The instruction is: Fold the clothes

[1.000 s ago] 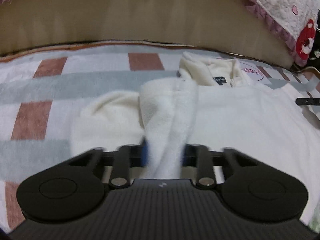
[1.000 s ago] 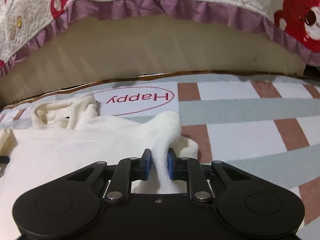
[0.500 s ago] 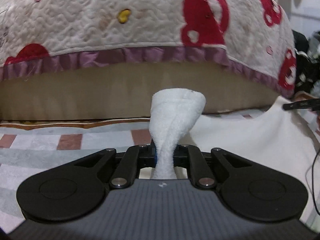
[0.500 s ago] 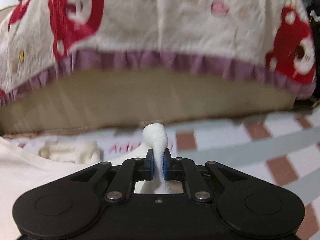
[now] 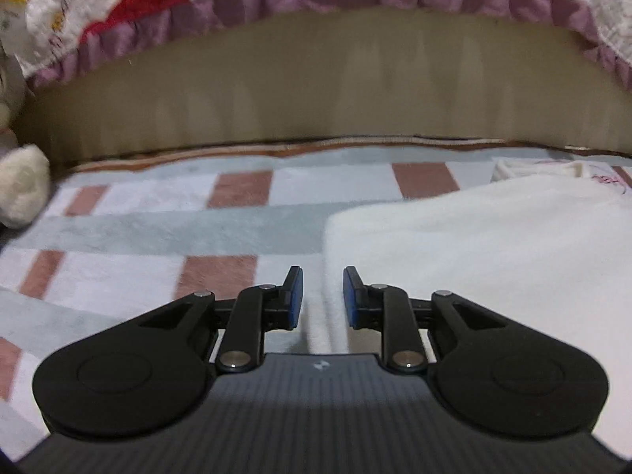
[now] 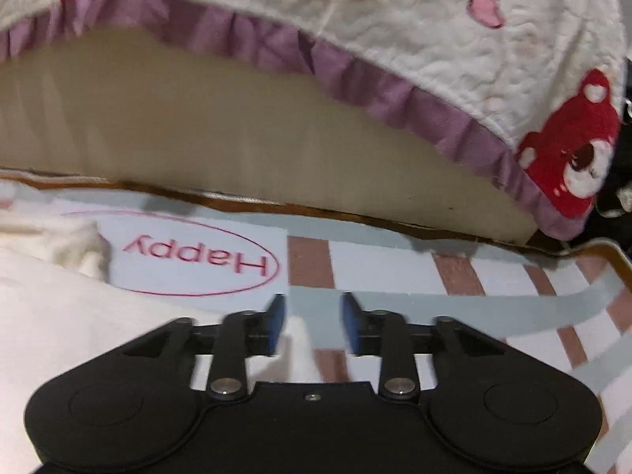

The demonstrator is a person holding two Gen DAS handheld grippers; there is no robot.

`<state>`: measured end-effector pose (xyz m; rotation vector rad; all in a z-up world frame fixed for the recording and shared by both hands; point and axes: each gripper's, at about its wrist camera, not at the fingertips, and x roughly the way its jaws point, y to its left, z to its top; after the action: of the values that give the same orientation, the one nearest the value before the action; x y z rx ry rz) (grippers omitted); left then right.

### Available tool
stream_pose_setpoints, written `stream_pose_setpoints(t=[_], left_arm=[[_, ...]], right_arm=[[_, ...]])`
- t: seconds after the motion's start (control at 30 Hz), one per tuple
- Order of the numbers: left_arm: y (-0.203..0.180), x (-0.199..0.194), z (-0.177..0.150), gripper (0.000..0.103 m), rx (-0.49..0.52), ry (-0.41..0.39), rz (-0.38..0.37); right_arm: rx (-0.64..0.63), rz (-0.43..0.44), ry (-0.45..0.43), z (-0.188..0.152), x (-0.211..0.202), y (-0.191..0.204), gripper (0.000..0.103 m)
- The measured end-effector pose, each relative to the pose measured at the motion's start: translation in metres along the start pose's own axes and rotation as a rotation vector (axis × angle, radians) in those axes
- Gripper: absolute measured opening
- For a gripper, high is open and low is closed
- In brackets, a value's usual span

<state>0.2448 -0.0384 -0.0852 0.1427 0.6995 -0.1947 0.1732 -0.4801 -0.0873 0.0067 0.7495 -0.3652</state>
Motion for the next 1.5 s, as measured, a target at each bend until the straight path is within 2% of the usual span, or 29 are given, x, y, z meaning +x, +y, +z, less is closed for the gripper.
stream_pose_setpoints(t=[0.07, 0.1, 0.17, 0.2, 0.23, 0.3, 0.33, 0.4, 0.43, 0.5, 0.6, 0.67, 0.73, 0.87, 1.0, 1.03, 1.13, 1.2, 1.3, 1.37, 1.43, 1.5], left_arm=[[-0.004, -0.018, -0.001, 0.023, 0.004, -0.018, -0.049], [-0.007, -0.026, -0.003, 0.025, 0.005, -0.021, -0.09], [-0.017, -0.032, -0.011, 0.038, 0.007, 0.015, -0.191], [-0.024, -0.031, -0.016, 0.039, 0.02, 0.049, -0.213], [-0.031, -0.028, -0.021, 0.039, 0.039, 0.084, -0.219], [-0.045, -0.028, -0.033, 0.039, 0.086, 0.16, -0.152], [-0.051, -0.032, -0.038, 0.039, 0.102, 0.179, -0.115], [-0.061, -0.052, -0.047, 0.039, 0.155, 0.153, -0.085], [-0.065, -0.063, -0.052, 0.04, 0.181, 0.142, -0.083], [-0.071, -0.072, -0.067, 0.042, 0.202, 0.179, -0.09], [-0.075, -0.067, -0.086, 0.042, 0.245, 0.257, -0.083], [-0.071, -0.066, -0.087, 0.042, 0.225, 0.274, -0.081], [-0.066, -0.066, -0.088, 0.042, 0.195, 0.281, -0.079], [-0.068, -0.068, -0.094, 0.044, 0.194, 0.262, -0.062], [-0.087, -0.086, -0.097, 0.042, 0.269, 0.177, -0.024], [-0.093, -0.093, -0.096, 0.042, 0.28, 0.132, -0.035], [-0.132, -0.122, -0.089, 0.045, 0.362, -0.041, -0.148], [-0.162, -0.134, -0.085, 0.047, 0.387, -0.087, -0.229], [-0.195, -0.133, -0.085, 0.047, 0.324, -0.012, -0.385], [-0.211, -0.13, -0.092, 0.047, 0.306, 0.038, -0.439], [-0.22, -0.124, -0.098, 0.047, 0.303, 0.074, -0.464], [-0.214, -0.113, -0.098, 0.048, 0.267, 0.105, -0.479]], right_arm=[[0.107, 0.144, -0.029, -0.009, -0.029, -0.001, 0.052], [0.115, 0.217, -0.029, -0.014, -0.04, 0.003, 0.052], [0.069, 0.34, -0.015, -0.027, -0.059, 0.018, 0.052], [0.016, 0.359, -0.001, -0.037, -0.067, 0.026, 0.052], [-0.039, 0.371, 0.013, -0.048, -0.074, 0.035, 0.053], [-0.148, 0.394, 0.041, -0.069, -0.088, 0.051, 0.054], [-0.182, 0.365, 0.058, -0.082, -0.092, 0.056, 0.056], [-0.25, 0.279, 0.086, -0.107, -0.098, 0.063, 0.057], [-0.291, 0.242, 0.076, -0.119, -0.103, 0.065, 0.059], [-0.283, 0.218, 0.035, -0.134, -0.114, 0.06, 0.064], [-0.17, 0.242, 0.036, -0.138, -0.116, 0.04, 0.068], [-0.102, 0.256, 0.056, -0.136, -0.112, 0.031, 0.073], [-0.021, 0.263, 0.076, -0.133, -0.11, 0.024, 0.073], [0.142, 0.253, 0.058, -0.138, -0.123, 0.012, 0.073], [0.137, 0.189, 0.01, -0.17, -0.145, 0.004, 0.073], [0.124, 0.172, 0.013, -0.171, -0.149, 0.002, 0.073], [0.071, 0.119, 0.036, -0.173, -0.159, -0.006, 0.073], [0.113, 0.106, 0.056, -0.175, -0.161, -0.018, 0.073], [0.295, 0.172, 0.1, -0.18, -0.165, -0.041, 0.073], [0.394, 0.212, 0.127, -0.183, -0.17, -0.053, 0.075], [0.517, 0.351, 0.154, -0.193, -0.172, -0.064, 0.076], [0.643, 0.55, 0.211, -0.21, -0.165, -0.068, 0.076]])
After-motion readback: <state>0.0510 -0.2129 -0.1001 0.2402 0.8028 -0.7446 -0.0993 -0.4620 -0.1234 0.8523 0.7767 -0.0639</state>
